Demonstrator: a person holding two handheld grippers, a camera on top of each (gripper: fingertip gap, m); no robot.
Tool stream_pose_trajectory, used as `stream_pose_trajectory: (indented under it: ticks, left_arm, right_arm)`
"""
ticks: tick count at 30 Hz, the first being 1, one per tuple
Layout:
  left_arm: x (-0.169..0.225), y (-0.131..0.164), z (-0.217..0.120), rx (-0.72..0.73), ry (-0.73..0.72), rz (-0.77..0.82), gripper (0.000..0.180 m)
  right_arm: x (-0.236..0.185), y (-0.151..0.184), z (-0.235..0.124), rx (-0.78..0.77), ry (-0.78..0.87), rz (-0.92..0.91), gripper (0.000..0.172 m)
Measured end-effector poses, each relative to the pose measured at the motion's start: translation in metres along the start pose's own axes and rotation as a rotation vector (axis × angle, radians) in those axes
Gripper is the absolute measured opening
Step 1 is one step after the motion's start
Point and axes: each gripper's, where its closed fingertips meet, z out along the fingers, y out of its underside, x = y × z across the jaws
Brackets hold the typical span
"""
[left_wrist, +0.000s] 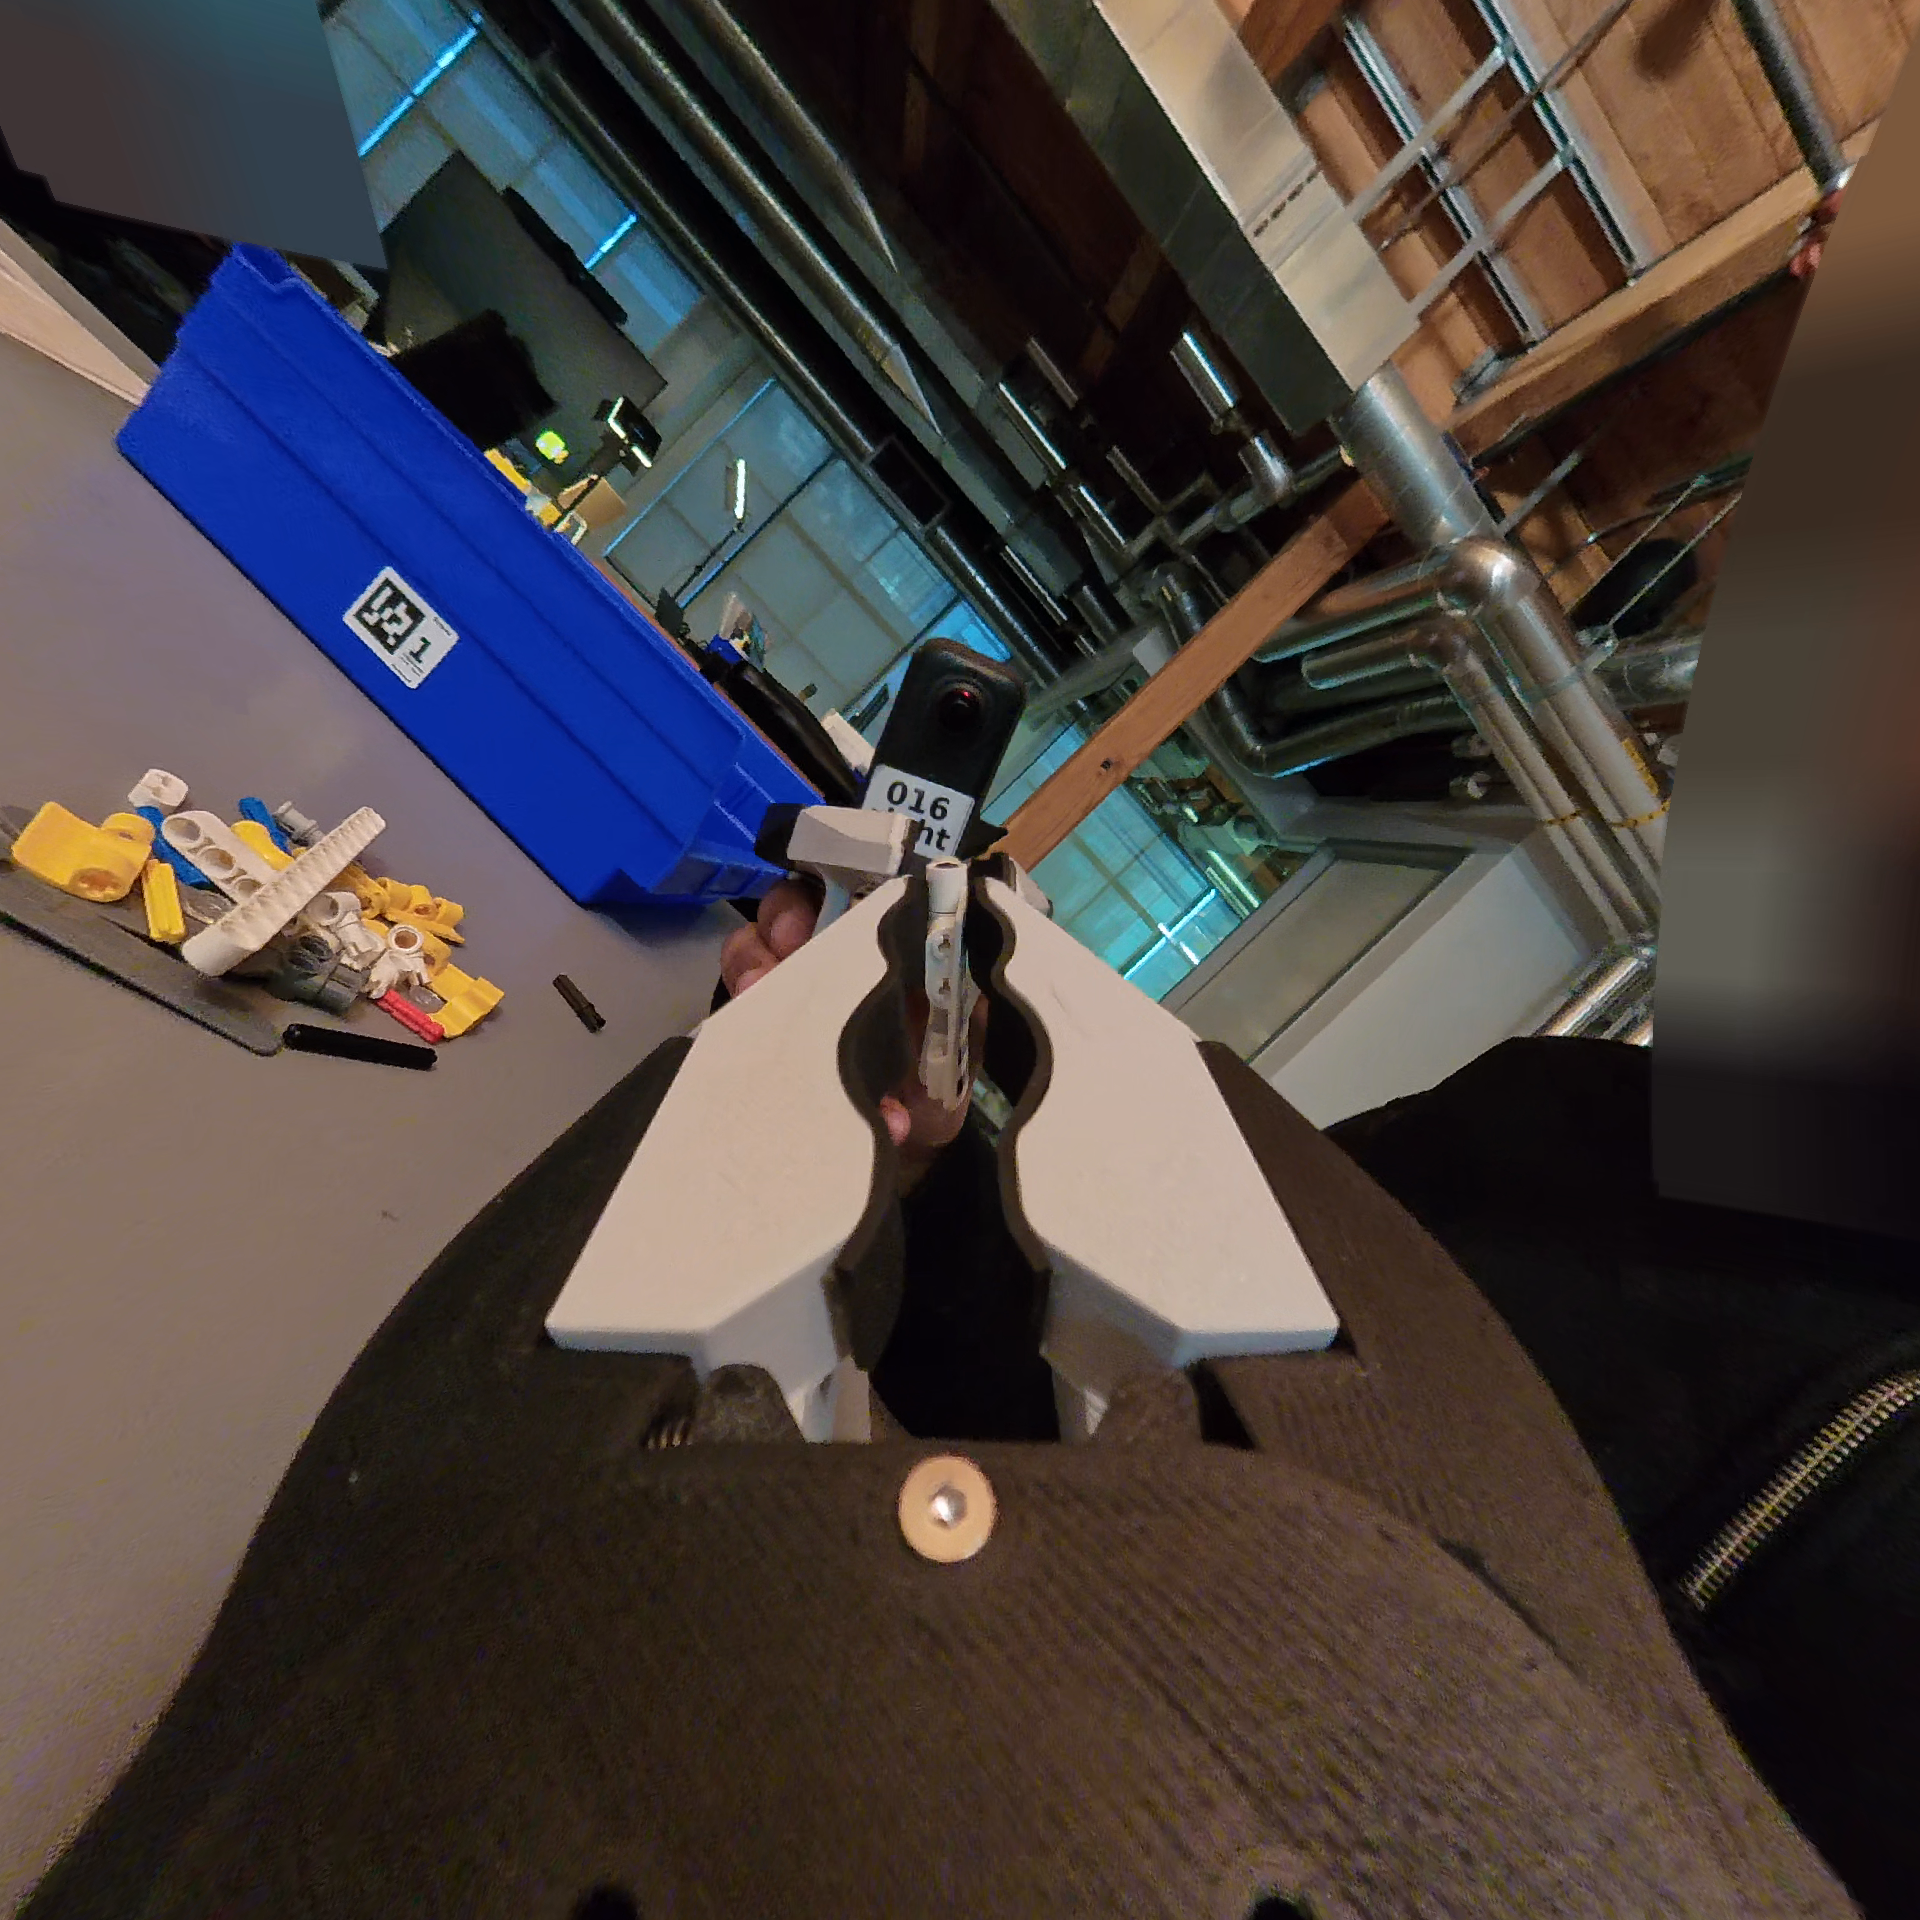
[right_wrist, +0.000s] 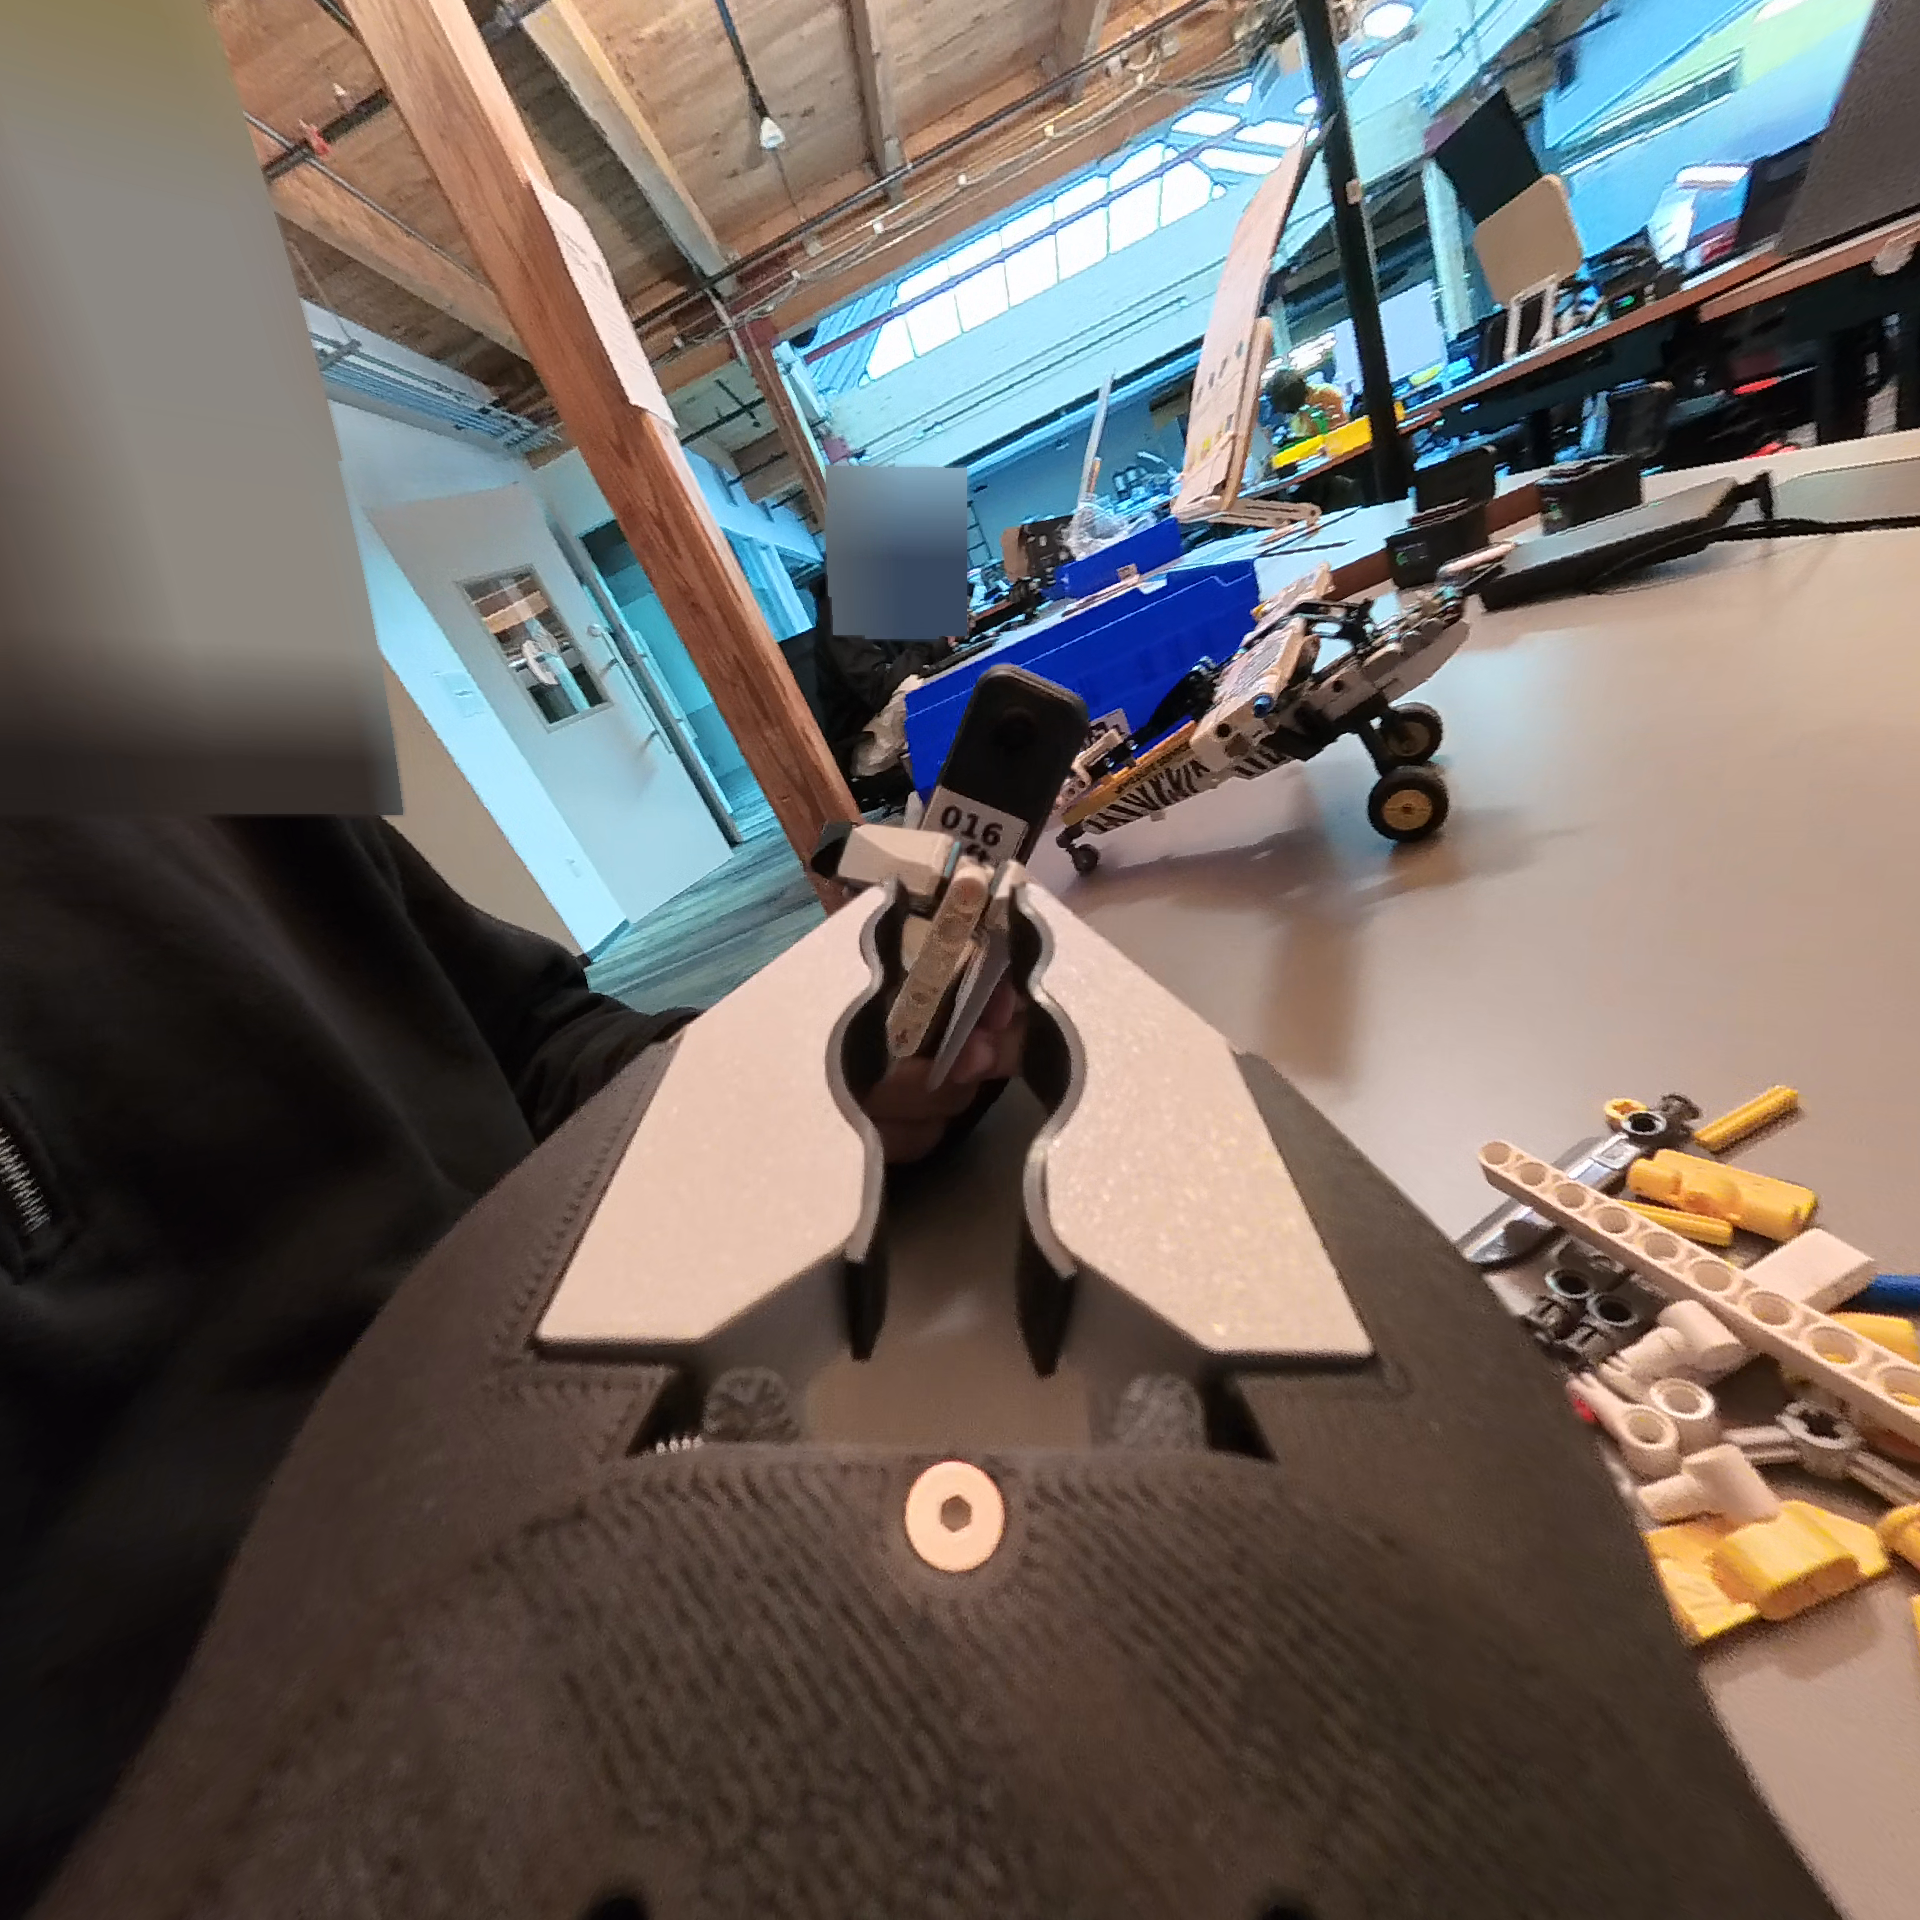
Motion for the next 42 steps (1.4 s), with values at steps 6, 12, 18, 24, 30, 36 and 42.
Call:
stream_pose_trajectory:
  ticks: [6,12,18,24,30,36,42]
  left_arm:
    - [-0.001,-0.008,-0.004,0.053,-0.071,0.104,0.001]
    - [-0.002,-0.009,-0.005,0.064,-0.110,0.159,0.001]
    - [0.007,-0.014,-0.010,0.099,-0.004,0.096,0.003]
    - [0.018,-0.016,-0.010,0.166,0.094,0.037,0.003]
    - [0.016,-0.019,-0.009,0.286,0.094,-0.009,0.003]
    - [0.009,-0.020,-0.006,0.315,0.022,0.001,0.003]
    - [0.005,-0.021,-0.008,0.316,0.000,-0.009,0.003]
  right_arm:
    - [0.002,0.006,0.006,-0.025,-0.011,0.087,0.007]
    - [0.005,0.005,0.008,-0.011,0.054,0.024,0.006]
    - [-0.003,-0.004,0.015,0.056,0.132,-0.132,0.005]
    - [-0.011,-0.013,0.016,0.159,0.154,-0.165,0.004]
    - [-0.005,-0.021,0.014,0.290,0.130,-0.008,0.003]
    - [0.004,-0.024,0.010,0.342,0.124,0.090,0.003]
    - [0.009,-0.023,0.012,0.359,0.092,0.175,0.003]
